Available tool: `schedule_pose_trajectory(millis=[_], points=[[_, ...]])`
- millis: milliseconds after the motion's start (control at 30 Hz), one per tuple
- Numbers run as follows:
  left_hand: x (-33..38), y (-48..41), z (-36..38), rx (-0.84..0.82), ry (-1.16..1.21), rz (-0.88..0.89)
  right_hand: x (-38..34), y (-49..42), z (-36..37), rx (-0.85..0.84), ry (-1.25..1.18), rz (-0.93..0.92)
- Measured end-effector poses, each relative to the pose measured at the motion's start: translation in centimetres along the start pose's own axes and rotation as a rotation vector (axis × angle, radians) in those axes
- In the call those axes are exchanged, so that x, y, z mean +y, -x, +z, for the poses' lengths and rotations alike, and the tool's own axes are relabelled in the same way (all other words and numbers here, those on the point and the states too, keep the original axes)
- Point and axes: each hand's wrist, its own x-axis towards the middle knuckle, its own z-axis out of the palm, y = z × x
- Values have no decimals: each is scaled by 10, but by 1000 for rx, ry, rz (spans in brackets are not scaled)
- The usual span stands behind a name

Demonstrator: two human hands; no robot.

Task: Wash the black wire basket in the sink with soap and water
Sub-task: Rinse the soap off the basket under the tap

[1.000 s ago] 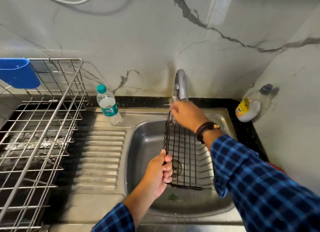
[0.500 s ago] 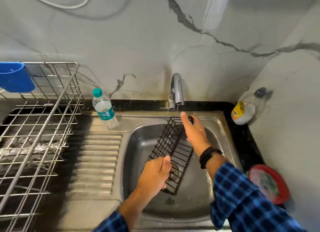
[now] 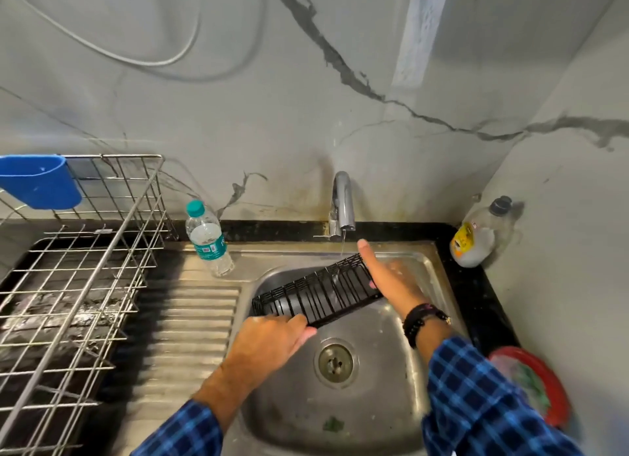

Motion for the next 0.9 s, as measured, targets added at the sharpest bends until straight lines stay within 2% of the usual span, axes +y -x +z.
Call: schedule_pose_trajectory(millis=[100,200,267,333,400,467,533,567,600,633,667,733,767,833,900], points=[[-5,-4,-3,-11,-43,103,3,-8,-2,-140,29,38],[-12,-14,-3,2,-58,143,9,-26,-4,-109,-264,67],[-16,-14,-2,-19,-61,89,15,-32,-3,-29,-465,122],[-21,-18,-3,-58,-50,-49,17,-35,1,1,-685,171],[-17,-17,-2,-99,-42,-163,21,-37,4,69,-778,172],[-12,-14,-2,-31,-50,-175,22,-37,2,135,-772,149],[-17,-15,-10,123,-7,-203,25,-37,-1,146,-754,77],[-21,-16,-15,198,98,-313,29,-37,-3,131,-731,29],[-27,-20,-19,257,272,-505,34,-37,-5,114,-712,-7],[-33,-26,-29,291,498,-716,40,-38,-8,108,-695,-28],[-40,-31,-31,251,790,-908,46,-39,-10,98,-692,-40],[-47,-43,-31,-29,1403,-1141,59,-43,-10,32,-727,-74],[-47,-48,-29,-158,1534,-1170,63,-43,-9,1,-747,-96],[-40,-58,-24,-270,1481,-1160,65,-42,-6,30,-746,-111],[-26,-72,-21,-209,1355,-1101,65,-44,-11,130,-738,-132]])
